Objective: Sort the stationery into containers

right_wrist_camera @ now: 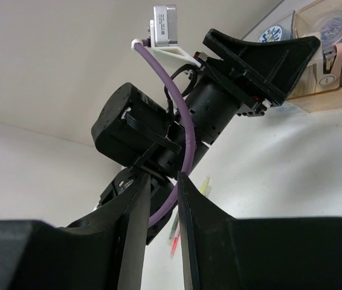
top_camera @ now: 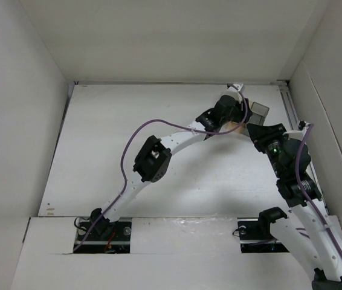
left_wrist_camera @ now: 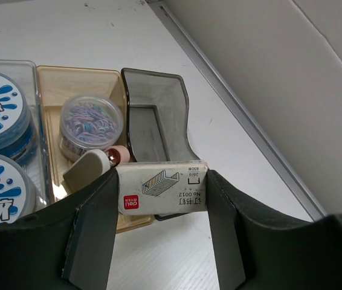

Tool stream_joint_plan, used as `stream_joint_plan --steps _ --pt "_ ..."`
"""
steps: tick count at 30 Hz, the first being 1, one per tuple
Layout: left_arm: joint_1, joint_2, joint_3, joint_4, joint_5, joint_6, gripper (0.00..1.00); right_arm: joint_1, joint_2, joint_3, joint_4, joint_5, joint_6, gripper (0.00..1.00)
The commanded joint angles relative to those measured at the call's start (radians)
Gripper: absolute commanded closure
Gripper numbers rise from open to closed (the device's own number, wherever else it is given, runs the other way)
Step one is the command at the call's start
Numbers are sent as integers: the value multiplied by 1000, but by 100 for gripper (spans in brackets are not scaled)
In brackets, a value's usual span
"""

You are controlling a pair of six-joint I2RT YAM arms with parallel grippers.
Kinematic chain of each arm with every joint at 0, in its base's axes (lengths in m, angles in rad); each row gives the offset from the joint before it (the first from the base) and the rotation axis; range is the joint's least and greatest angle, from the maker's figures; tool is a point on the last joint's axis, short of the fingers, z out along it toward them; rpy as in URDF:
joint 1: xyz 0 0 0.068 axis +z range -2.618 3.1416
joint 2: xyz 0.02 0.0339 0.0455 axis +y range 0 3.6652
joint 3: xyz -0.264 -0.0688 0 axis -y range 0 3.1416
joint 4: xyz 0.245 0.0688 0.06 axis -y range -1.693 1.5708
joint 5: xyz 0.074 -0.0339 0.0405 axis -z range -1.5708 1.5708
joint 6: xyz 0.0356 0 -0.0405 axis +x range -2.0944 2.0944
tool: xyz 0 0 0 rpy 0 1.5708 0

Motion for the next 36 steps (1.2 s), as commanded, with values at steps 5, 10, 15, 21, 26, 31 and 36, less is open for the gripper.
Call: stream_joint_plan --steps 5,10,15,21,26,31,36 --pt "10 27 47 53 -37 38 63 -8 -10 -2 42 -4 2 69" --pt "10 51 62 53 -46 48 61 -8 -10 -2 42 -4 2 69" --pt "10 61 62 53 -46 48 52 -8 -1 -2 42 -13 2 69" --pt "10 28 33 67 -55 48 40 -8 -1 -2 42 -13 2 69" --pt "10 -57 -16 107 -20 29 35 -8 -1 -2 42 -13 2 69" --pt "10 -160 -89 128 -31 29 36 -8 -1 -2 42 -13 2 69" --pt "38 -345 -237 148 -110 -33 50 -8 -12 -2 33 -13 -7 83"
